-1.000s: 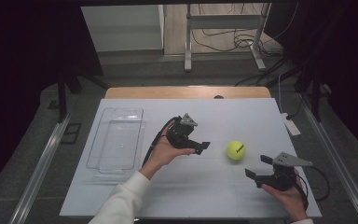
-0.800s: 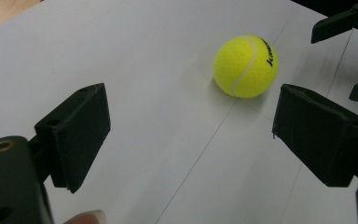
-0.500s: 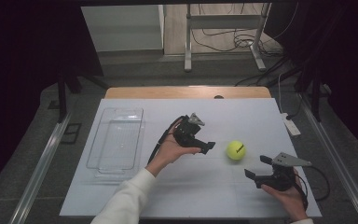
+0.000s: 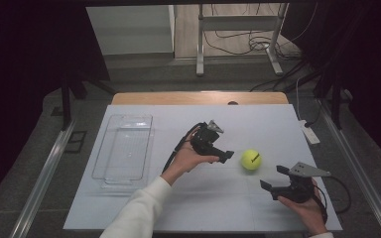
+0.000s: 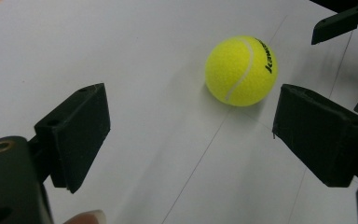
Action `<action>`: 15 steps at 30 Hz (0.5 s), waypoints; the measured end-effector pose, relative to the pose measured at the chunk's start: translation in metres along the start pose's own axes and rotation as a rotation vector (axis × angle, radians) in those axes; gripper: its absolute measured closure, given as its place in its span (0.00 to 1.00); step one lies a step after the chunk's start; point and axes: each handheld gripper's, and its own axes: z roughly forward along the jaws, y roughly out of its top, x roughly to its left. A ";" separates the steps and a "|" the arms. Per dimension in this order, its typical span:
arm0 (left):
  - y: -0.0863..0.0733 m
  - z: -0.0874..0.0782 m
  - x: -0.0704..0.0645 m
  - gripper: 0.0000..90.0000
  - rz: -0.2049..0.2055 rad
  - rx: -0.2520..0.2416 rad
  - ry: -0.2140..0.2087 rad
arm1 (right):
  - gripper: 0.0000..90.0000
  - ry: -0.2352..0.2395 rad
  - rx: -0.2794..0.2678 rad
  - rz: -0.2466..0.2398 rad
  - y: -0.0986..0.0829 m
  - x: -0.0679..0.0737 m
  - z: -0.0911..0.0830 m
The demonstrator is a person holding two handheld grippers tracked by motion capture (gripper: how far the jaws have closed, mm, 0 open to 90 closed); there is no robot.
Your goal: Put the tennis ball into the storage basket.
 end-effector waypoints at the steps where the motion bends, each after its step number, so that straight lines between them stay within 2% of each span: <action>1: 0.001 0.001 0.000 0.13 0.001 0.003 -0.001 | 0.12 -0.001 0.000 0.000 0.000 0.000 0.000; 15: 0.009 0.012 -0.002 0.12 0.004 0.022 -0.005 | 0.12 0.000 0.006 -0.003 0.000 0.000 0.000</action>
